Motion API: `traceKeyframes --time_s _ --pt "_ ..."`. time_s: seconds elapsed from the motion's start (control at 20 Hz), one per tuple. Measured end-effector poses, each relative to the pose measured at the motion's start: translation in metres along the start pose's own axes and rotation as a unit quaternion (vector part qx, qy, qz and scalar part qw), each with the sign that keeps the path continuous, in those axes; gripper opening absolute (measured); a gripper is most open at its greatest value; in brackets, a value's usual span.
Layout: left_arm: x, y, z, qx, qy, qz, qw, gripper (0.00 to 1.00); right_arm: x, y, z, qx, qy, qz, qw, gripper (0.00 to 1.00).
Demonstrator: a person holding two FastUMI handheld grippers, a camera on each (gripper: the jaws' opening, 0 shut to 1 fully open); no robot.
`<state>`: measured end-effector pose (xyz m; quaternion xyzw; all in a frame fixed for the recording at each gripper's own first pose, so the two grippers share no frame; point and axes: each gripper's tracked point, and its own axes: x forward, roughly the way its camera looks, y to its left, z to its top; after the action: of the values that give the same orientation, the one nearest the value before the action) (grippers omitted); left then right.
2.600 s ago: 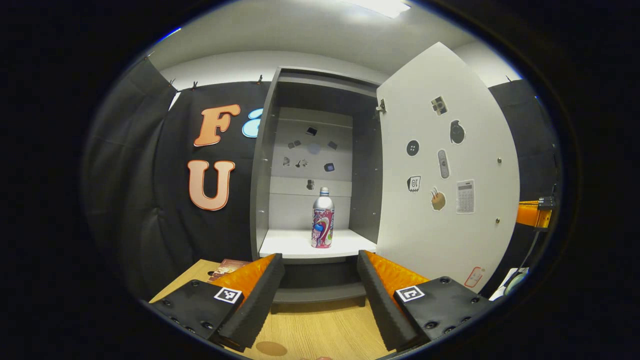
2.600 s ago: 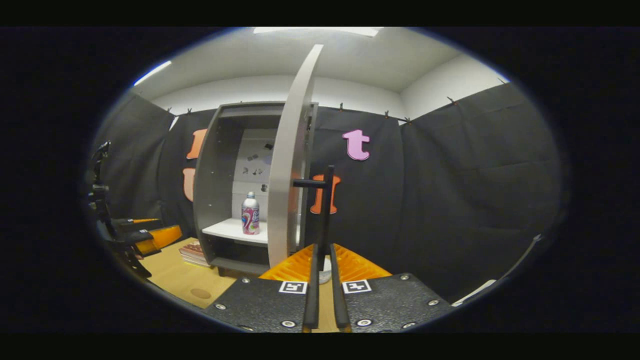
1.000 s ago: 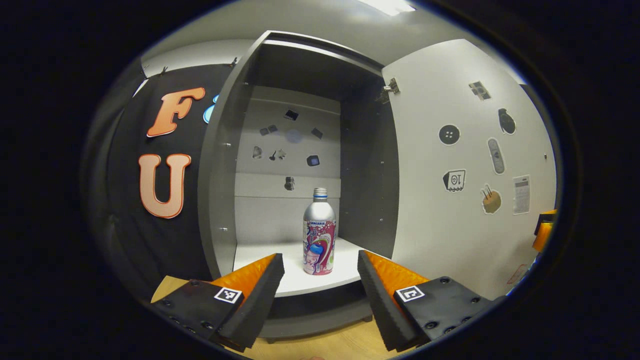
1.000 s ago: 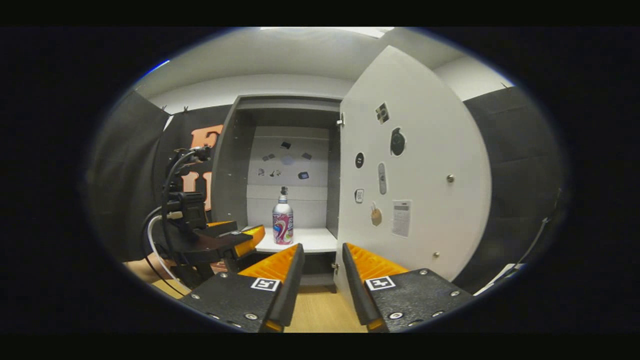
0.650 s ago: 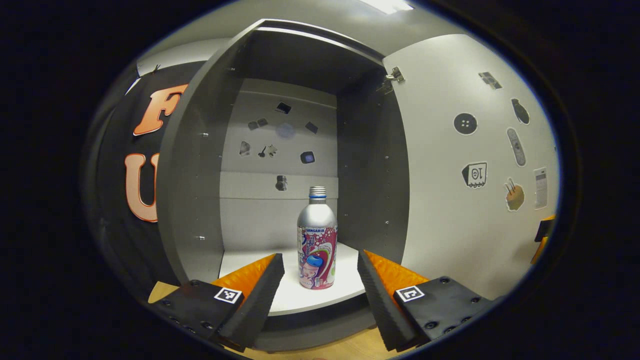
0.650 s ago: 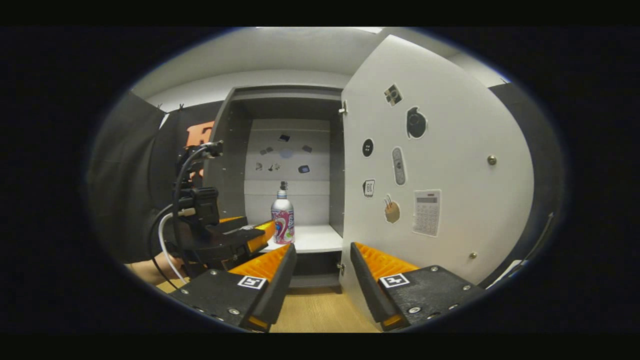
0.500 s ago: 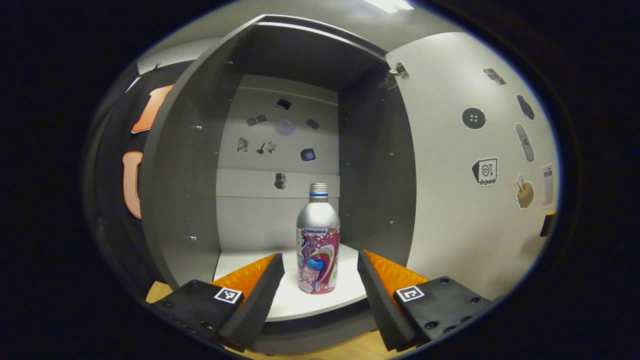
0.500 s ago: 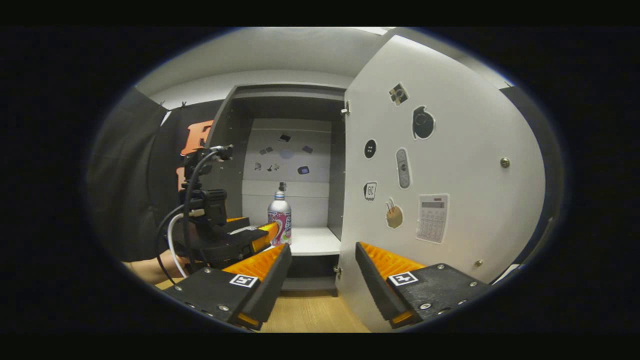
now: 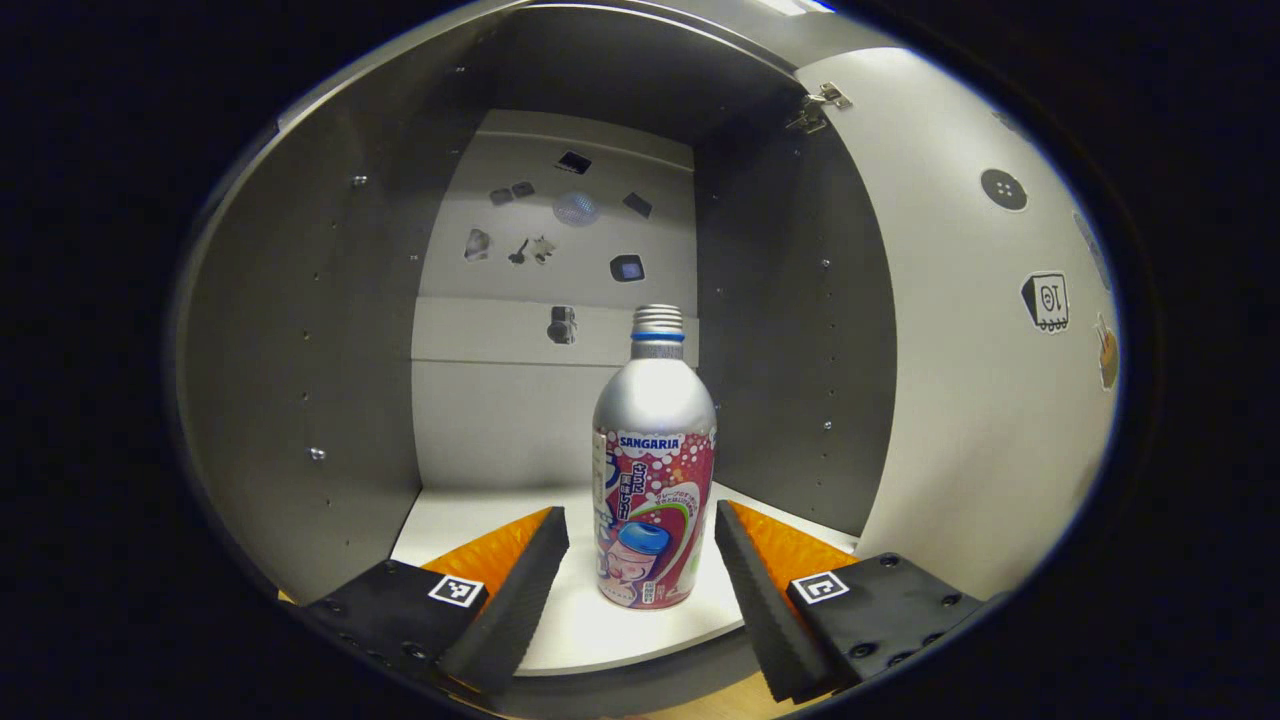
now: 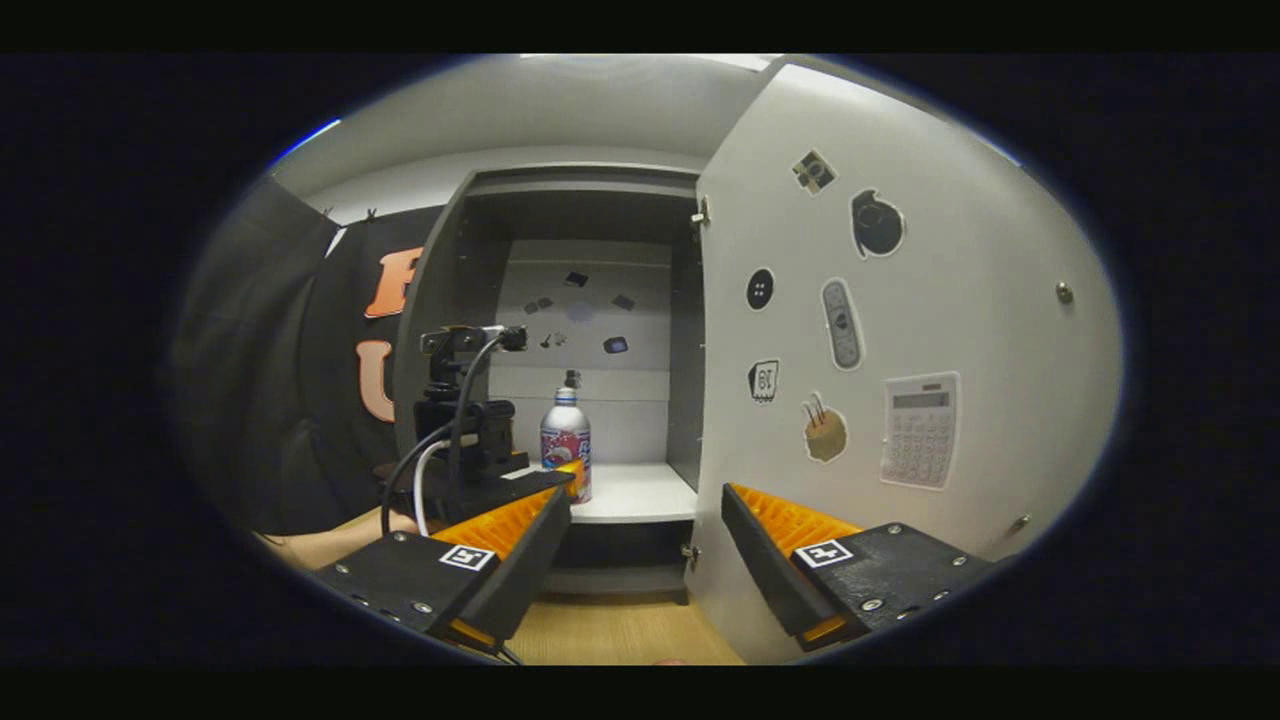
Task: Open the cabinet door with the right hand, grasp the bottle in the cabinet with the left hand and place it on the coaster, then close the cabinet door with the right hand.
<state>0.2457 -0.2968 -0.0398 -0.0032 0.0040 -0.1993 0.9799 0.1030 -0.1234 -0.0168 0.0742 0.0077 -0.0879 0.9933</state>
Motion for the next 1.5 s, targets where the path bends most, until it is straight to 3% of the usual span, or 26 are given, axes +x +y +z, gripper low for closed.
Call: traceKeyframes --time_s 0.65,0.85,1.2,1.5 --pt "0.036 -0.009 0.005 0.050 -0.013 -0.002 0.999 0.98 0.009 -0.003 -0.014 0.011 0.025 0.006 1.000 0.94" --pt "0.036 -0.007 0.006 0.051 -0.014 -0.003 0.999 0.87 0.006 -0.003 -0.014 0.011 0.025 0.008 1.000 0.94" --pt "0.024 0.002 0.008 0.039 -0.028 0.006 0.999 0.82 -0.005 0.002 -0.014 0.008 0.026 0.027 0.999 0.94" --pt "-0.026 0.004 0.026 0.033 -0.054 0.018 0.998 0.82 -0.025 0.009 -0.012 0.000 0.024 0.056 0.998 0.94"
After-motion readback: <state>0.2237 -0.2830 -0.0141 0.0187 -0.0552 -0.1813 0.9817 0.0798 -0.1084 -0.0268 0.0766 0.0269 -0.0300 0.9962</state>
